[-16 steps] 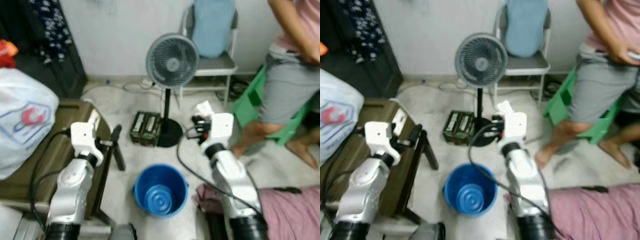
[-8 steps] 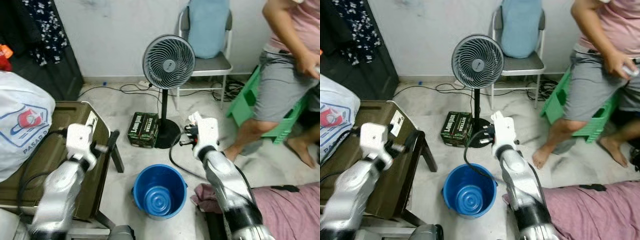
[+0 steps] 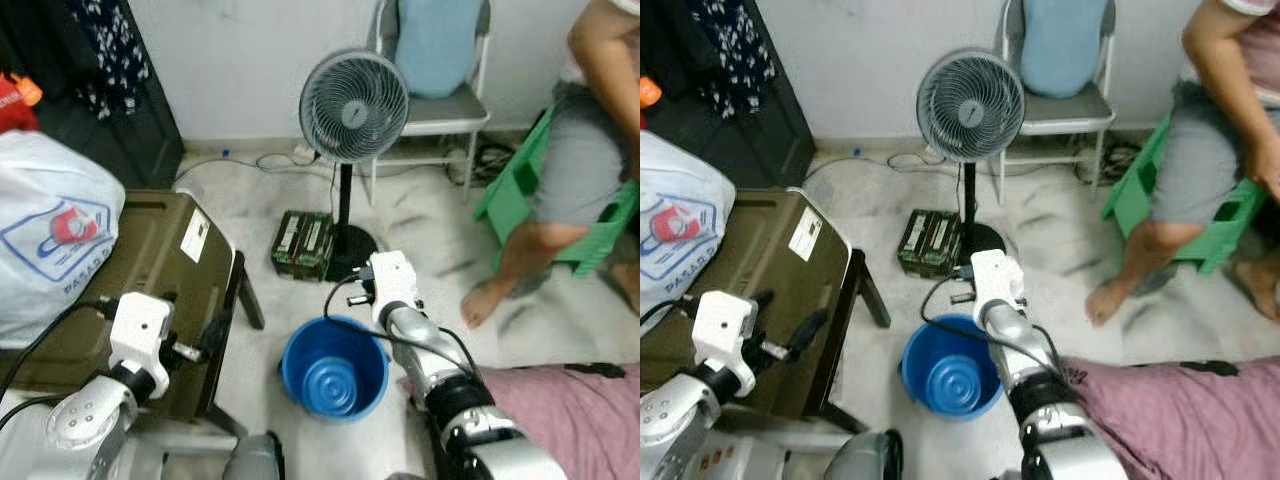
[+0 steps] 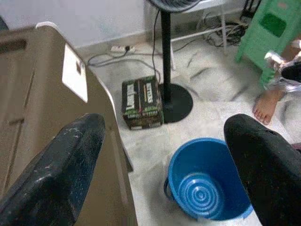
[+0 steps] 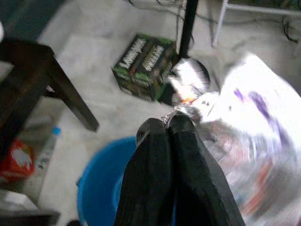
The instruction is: Clean up the room
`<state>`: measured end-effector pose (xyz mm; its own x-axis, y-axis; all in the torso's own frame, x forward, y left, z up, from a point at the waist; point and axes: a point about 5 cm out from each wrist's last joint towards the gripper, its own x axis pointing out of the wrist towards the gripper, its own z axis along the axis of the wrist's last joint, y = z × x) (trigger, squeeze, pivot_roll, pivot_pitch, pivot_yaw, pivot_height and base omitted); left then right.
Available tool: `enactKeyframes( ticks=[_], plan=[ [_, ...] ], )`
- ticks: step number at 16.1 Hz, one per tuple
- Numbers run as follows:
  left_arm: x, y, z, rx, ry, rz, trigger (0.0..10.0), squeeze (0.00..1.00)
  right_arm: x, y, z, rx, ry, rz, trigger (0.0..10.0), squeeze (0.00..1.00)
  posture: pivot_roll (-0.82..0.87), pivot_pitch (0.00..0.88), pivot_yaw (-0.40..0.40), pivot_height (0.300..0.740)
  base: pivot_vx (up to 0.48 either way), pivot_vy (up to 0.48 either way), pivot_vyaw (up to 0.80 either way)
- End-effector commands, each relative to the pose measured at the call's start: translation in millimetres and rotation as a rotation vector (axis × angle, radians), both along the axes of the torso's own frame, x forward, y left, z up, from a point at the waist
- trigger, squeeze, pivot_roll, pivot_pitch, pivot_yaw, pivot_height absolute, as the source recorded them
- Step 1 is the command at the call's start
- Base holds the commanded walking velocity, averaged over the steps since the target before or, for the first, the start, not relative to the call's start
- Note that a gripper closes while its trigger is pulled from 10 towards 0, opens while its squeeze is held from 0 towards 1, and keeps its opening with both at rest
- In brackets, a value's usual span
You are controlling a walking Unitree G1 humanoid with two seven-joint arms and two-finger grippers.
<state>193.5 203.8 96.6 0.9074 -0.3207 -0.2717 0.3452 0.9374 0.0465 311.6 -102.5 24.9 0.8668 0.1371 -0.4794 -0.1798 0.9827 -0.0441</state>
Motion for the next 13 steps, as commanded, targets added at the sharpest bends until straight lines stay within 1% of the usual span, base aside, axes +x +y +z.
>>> enactKeyframes(
  ticks=[1,3,4,6,9,11,13],
  plan=[
    [-6.4,6.1,8,0.021,0.005,0.007,10.0,0.00,1.1,1.1,-2,-0.017,0.011,-0.013,10.0,0.00,0.22,0.197,0.065,0.740,0.000,0.000,0.00],
    [-15.5,11.8,13,0.037,0.031,0.020,10.0,0.00,1.0,-3.4,-9,-0.024,0.042,-0.053,10.0,0.00,0.23,0.223,0.072,0.740,0.000,0.000,0.00],
    [-17.6,12.8,13,0.039,0.036,0.022,10.0,0.00,0.6,-3.8,-10,-0.024,0.046,-0.057,10.0,0.00,0.24,0.230,0.075,0.740,0.000,0.000,0.00],
    [-26.9,16.9,16,0.053,0.062,0.023,10.0,0.00,-0.6,-3.0,-13,-0.034,0.056,-0.065,10.0,0.00,0.25,0.246,0.082,0.740,0.000,0.000,0.00],
    [-30.0,19.6,20,0.062,0.080,0.029,10.0,0.00,-0.9,3.4,-14,-0.027,0.052,-0.058,10.0,0.00,0.26,0.260,0.090,0.740,0.000,0.000,0.00],
    [-30.8,20.4,20,0.064,0.092,0.031,10.0,0.00,-0.4,4.4,-14,-0.025,0.048,-0.063,10.0,0.00,0.26,0.262,0.094,0.740,0.000,0.000,0.00],
    [-30.2,21.0,21,0.063,0.095,0.033,10.0,0.00,1.6,5.9,-11,-0.001,0.028,-0.063,10.0,0.00,0.26,0.259,0.096,0.740,0.000,0.000,0.00]
  ],
)
